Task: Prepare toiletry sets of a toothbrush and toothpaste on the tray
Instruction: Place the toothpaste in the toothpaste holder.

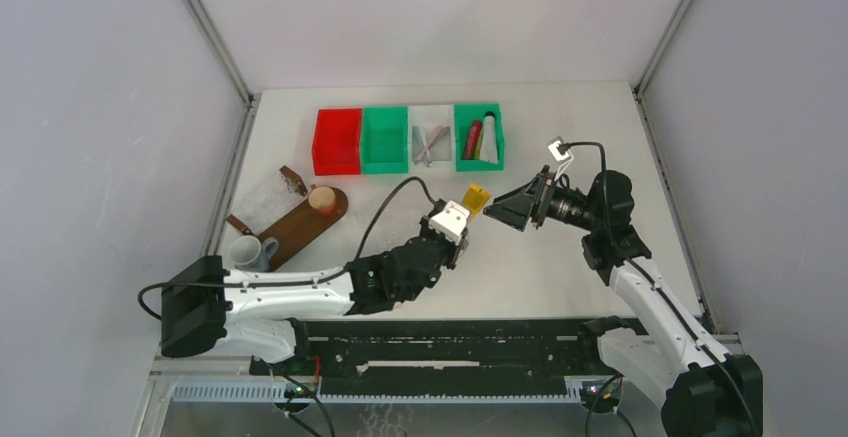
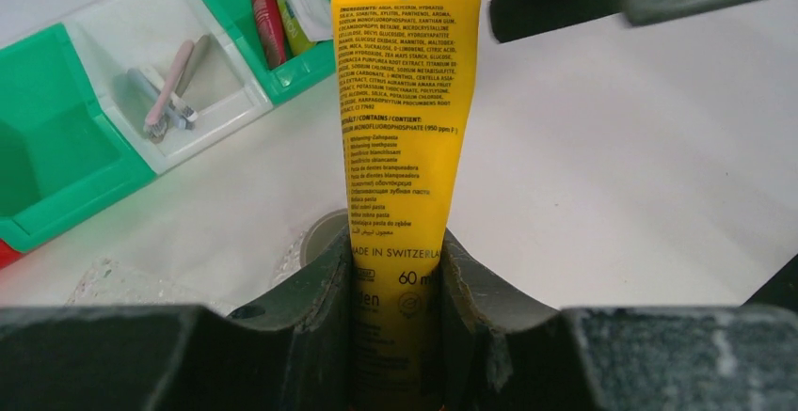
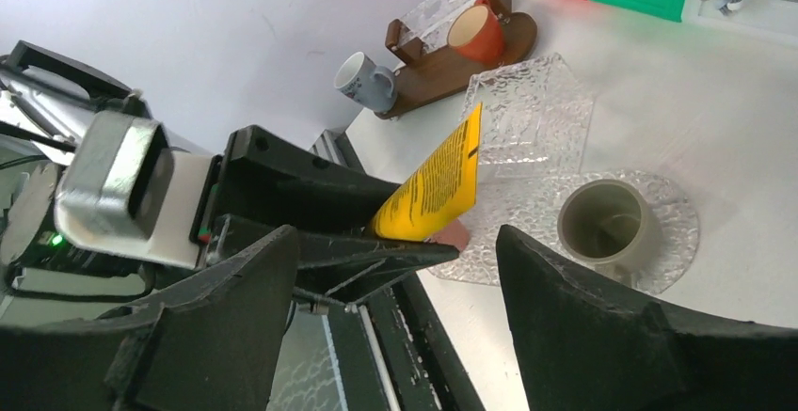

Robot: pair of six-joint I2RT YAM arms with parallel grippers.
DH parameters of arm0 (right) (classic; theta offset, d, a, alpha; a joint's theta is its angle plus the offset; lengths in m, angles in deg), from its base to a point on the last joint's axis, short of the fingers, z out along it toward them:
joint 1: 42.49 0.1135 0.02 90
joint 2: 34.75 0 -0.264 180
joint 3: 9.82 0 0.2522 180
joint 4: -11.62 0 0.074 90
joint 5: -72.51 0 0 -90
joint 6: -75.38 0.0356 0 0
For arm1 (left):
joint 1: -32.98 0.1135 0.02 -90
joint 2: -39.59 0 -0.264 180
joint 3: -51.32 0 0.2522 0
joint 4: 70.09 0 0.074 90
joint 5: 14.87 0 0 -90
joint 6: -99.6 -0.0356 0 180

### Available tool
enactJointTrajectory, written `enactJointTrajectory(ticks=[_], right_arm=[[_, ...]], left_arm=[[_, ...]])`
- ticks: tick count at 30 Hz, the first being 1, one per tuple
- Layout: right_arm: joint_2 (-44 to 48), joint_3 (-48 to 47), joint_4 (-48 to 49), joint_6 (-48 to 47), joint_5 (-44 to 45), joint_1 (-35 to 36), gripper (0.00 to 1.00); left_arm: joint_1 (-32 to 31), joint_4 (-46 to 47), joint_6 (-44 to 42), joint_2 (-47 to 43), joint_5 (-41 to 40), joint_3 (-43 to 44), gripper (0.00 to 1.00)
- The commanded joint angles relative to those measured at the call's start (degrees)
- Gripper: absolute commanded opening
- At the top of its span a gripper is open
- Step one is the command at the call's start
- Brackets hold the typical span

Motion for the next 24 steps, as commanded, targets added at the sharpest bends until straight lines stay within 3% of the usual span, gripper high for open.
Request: enactJointTrajectory(ticks=[1,7,19,22,23,24], right_arm=[[-0.66,-0.19,2.16,1.88,2.66,1.32,0.83],[-1.55,0.33,2.52,2.32,3.34,2.10,0.76],[-1.44,2.34,9.34,4.40,-0.28,2.44,0.50],[-1.80,2.36,9.71,4.34,-1.16,2.65,0.34],[-1.82,2.36,9.71,4.34,-1.14,2.71,0.21],[-1.80,2.36,9.68,4.27,-1.19,2.75,0.13]], left_arm=[[-2.34,7.37,-5.50,1.15,-4.70,5.84,0.06],[-3.33,9.70,-6.37,1.74,-5.30,6.03,0.06],[-4.77,10.32,-6.77,4.52,-4.52,7.75,0.07],[-5.00,10.62,-7.31,4.75,-4.56,7.83,0.08],[-5.07,10.56,-7.42,4.81,-4.60,7.83,0.08],[-5.14,10.61,-7.46,4.83,-4.60,7.88,0.09]])
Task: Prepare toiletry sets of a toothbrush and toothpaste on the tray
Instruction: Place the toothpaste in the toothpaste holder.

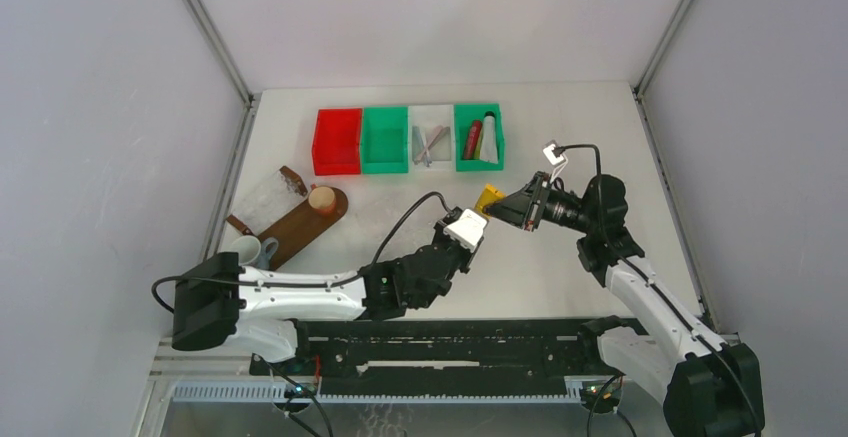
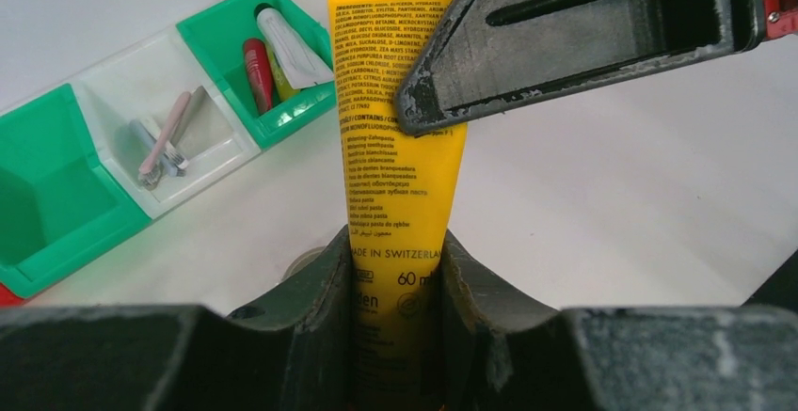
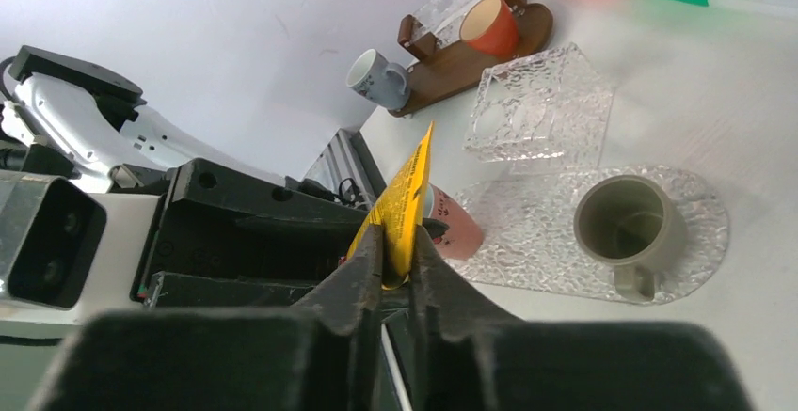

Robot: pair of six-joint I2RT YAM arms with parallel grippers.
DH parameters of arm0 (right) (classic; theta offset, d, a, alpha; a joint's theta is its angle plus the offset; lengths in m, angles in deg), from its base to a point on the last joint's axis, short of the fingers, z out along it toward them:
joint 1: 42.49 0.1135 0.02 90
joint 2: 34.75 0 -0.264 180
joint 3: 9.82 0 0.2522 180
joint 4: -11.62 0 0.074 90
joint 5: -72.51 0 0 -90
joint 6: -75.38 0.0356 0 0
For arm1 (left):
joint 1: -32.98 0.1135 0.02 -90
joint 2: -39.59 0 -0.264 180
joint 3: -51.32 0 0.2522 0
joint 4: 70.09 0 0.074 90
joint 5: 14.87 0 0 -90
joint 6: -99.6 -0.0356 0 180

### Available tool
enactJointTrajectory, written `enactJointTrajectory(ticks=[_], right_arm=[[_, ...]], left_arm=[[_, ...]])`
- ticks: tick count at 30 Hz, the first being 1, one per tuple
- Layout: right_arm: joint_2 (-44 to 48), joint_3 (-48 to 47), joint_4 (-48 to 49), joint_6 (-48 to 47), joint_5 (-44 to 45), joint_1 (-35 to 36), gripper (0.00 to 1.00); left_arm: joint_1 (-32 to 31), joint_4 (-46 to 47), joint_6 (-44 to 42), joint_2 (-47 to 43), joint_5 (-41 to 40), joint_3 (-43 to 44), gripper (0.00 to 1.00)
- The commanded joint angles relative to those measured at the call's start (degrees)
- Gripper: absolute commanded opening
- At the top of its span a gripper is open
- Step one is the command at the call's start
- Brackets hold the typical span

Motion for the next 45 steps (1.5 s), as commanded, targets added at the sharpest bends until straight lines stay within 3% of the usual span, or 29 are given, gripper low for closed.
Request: enactJointTrajectory(ticks=[1,3,10,17,20,28,35,39,41,45], right_arm=[[0.02,-0.28,3.63,0.67,-1.72,0.57,0.08],[0.09,-0.28,4.19,0.41,-2.44,0.44,0.00],[1.84,0.08,8.02,-3.15,-6.02,-1.01,0.00],[2.60,-2.18,2.52,-14.42,-9.41,-1.91,0.00],[2.82,-2.35,1.53,-17.36,-10.36,-2.19,0.00],[3.70,-4.58,-7.23,-32.26,-10.62,-2.33,0.00],[2.31,-7.99,-15.69,-45.24,-7.43,0.94,0.00],[-0.82,-13.39,-25.63,-57.71,-6.80,5.72,0.00],[-2.18,-15.50,-29.60,-61.10,-8.79,7.28,0.00],[-2.71,-16.23,-35.00,-65.38,-13.15,7.92,0.00]], left_arm=[[-0.49,4.21,-1.54,-0.11,-0.82,4.55,0.10],[-0.47,4.15,-1.45,-0.20,-0.49,4.33,0.13],[-0.46,2.05,0.25,-2.52,2.64,1.44,0.52],[-0.46,-4.55,4.68,-8.39,5.49,-2.33,0.76],[-0.42,-4.75,6.05,-12.87,6.17,-5.44,0.98],[3.06,-12.94,10.57,-24.49,11.20,-9.57,1.00],[14.22,-16.03,17.12,-36.35,24.69,-15.39,1.00],[23.12,-15.73,17.55,-40.57,40.86,-17.34,0.98],[28.35,-14.86,16.42,-40.67,51.17,-16.93,0.90],[32.11,-9.46,14.27,-37.41,70.55,-15.77,0.83]])
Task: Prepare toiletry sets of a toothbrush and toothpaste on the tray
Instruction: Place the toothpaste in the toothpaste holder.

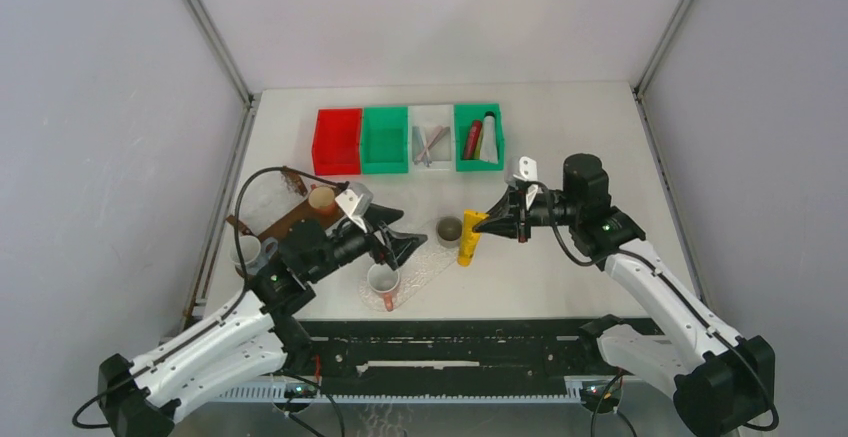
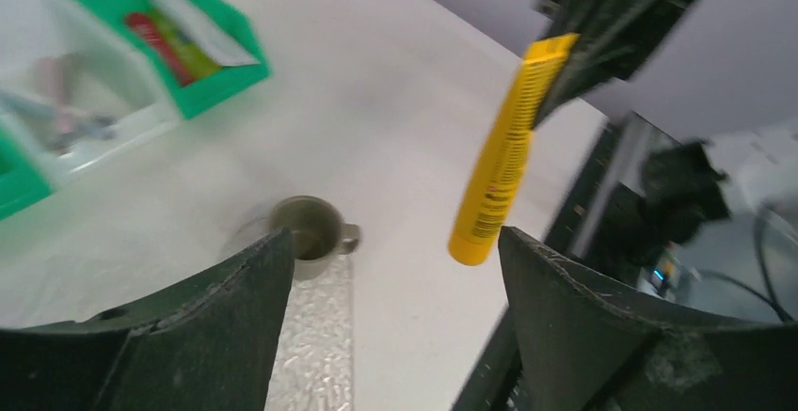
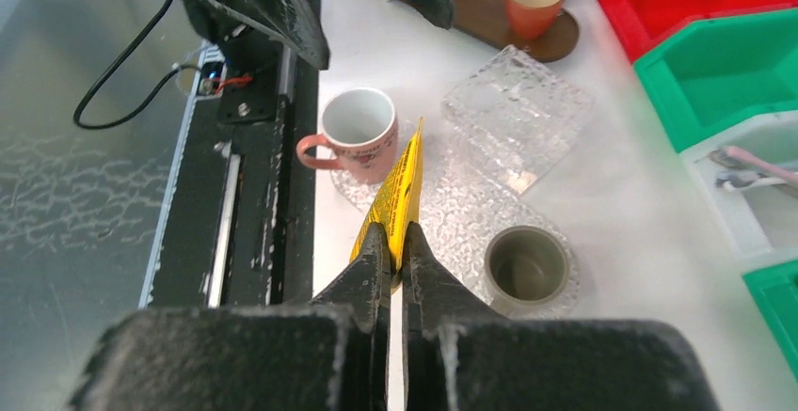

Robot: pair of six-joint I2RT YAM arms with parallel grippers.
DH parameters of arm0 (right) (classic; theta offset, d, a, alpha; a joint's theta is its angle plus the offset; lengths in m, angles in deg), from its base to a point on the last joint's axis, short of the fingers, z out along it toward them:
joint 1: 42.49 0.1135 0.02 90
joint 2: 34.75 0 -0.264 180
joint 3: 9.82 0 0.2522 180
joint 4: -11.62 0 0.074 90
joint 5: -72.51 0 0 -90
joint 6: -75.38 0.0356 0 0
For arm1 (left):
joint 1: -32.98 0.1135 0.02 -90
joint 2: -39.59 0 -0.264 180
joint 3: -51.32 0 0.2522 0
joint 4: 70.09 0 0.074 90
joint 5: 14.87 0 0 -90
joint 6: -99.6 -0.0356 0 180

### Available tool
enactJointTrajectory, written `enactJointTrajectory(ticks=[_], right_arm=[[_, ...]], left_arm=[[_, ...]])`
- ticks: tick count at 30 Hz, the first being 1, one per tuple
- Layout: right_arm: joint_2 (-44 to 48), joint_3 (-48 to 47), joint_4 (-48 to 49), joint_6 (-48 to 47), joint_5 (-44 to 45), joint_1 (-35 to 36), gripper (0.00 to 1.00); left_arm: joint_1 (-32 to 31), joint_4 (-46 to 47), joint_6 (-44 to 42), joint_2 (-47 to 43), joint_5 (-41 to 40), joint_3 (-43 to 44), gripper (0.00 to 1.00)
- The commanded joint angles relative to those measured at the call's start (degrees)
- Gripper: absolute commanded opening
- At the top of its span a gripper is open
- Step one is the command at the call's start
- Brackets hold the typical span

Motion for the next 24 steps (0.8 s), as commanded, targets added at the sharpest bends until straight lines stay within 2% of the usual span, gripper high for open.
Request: enactJointTrajectory(ticks=[1,4,8,13,17,22,24], right_arm=[[0.10,-2.47,-8.52,-10.43,-5.44,0.66,0.00],[0.32,-2.37,-11.78,-13.62,-7.04,0.57,0.00],[0.84,-0.93,-12.76,-15.11,-9.23,0.35,0.00],[1.46,-0.56,-14.05,-16.68,-10.06,0.42,0.00],[1.69,-0.55,-15.00,-17.70,-10.27,0.34,0.00],[1.78,-0.55,-15.60,-18.20,-10.81,0.39,0.00],[1.93,-0.58,-15.70,-18.37,-11.04,0.41,0.00]], left_arm=[[2.61,11.14,-1.48,3.65,28.94,0.86,0.82],[2.62,19.37,0.00,8.49,34.59,1.54,0.81],[2.54,19.98,0.35,15.79,37.94,7.20,0.79],[1.57,19.96,1.93,24.80,41.51,13.43,0.72],[-0.19,19.93,2.44,29.33,43.17,16.78,0.60],[-2.78,19.83,2.18,33.50,44.37,19.99,0.49],[-3.08,19.85,2.56,34.58,45.24,20.81,0.38]])
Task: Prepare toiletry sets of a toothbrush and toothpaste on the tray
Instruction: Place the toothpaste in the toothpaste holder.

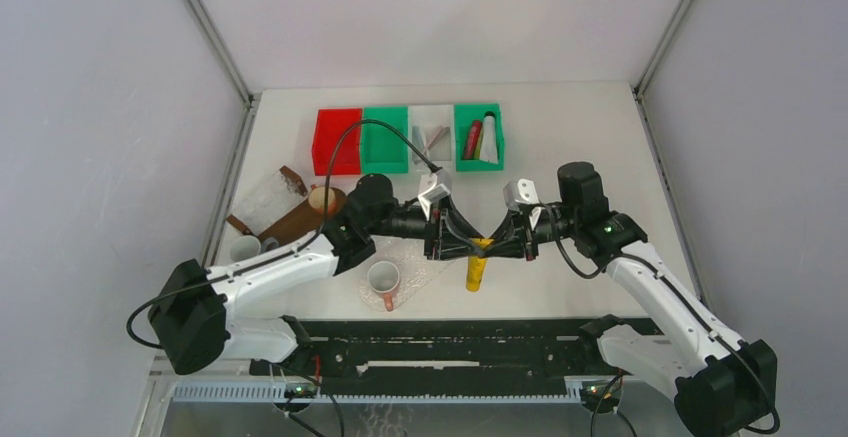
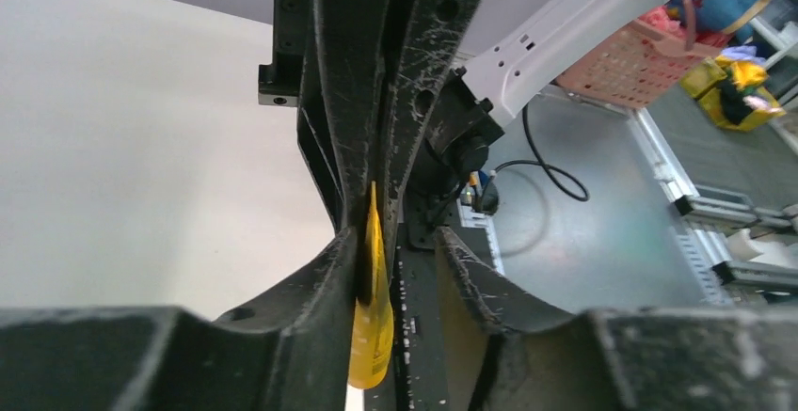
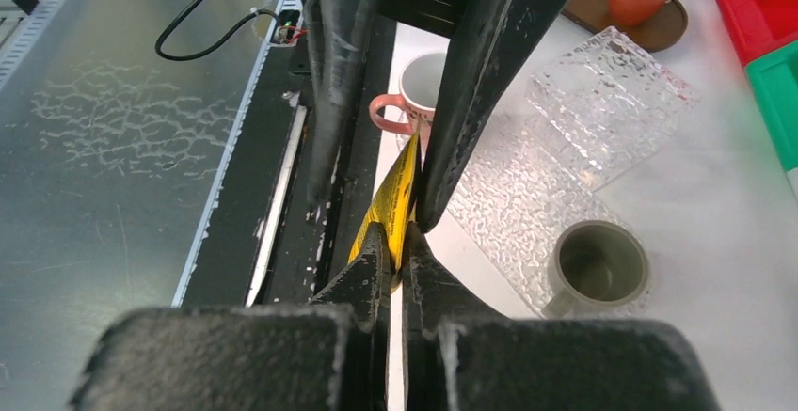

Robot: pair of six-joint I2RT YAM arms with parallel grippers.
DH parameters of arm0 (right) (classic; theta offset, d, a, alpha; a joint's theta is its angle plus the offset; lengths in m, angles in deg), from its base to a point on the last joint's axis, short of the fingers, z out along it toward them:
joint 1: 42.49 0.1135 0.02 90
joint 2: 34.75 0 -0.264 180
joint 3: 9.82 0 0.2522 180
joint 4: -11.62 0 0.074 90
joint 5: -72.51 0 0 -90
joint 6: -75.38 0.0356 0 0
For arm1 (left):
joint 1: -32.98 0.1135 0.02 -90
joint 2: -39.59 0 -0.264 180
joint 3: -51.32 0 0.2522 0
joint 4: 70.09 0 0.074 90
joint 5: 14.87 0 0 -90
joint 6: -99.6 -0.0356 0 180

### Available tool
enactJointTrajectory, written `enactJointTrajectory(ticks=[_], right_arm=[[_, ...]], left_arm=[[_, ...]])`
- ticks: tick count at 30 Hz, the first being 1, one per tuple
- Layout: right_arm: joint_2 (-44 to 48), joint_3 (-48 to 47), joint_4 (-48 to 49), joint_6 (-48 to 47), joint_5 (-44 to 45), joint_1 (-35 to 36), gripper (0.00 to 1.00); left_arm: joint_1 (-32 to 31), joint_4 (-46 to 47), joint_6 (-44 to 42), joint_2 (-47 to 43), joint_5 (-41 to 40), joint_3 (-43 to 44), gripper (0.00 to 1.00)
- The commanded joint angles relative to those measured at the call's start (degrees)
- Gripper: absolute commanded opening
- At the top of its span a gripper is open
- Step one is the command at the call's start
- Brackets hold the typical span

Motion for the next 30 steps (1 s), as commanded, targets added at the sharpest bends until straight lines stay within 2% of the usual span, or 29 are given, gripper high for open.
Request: enactJointTrajectory(ticks=[1,4,16,19,24,30], right_arm=[[1.45,-0.23,0.37,-1.95,-2.32,0.00,0.00],[1.64,-0.22,0.17,-1.93,-2.63,-0.27,0.00],[2.18,-0.25,-0.41,-2.13,-3.99,-1.36,0.00],[2.09,-0.18,-0.47,-2.19,-4.19,-1.41,0.00],[2.01,0.08,-0.20,-1.98,-4.27,-1.41,0.00],[1.96,0.38,0.00,-2.09,-4.09,-1.32,0.00]], left_arm=[[-1.02,2.17,1.33,1.95,4.24,4.70,0.33],[-1.04,1.58,1.56,2.47,5.09,5.10,0.24],[-0.95,-13.55,-7.66,-1.01,2.46,6.21,0.27],[-0.95,-14.37,-7.98,-1.88,2.04,5.76,0.25],[-0.95,-14.25,-7.57,-2.05,2.45,6.18,0.11],[-1.04,-12.27,-5.64,-1.24,4.02,6.54,0.11]])
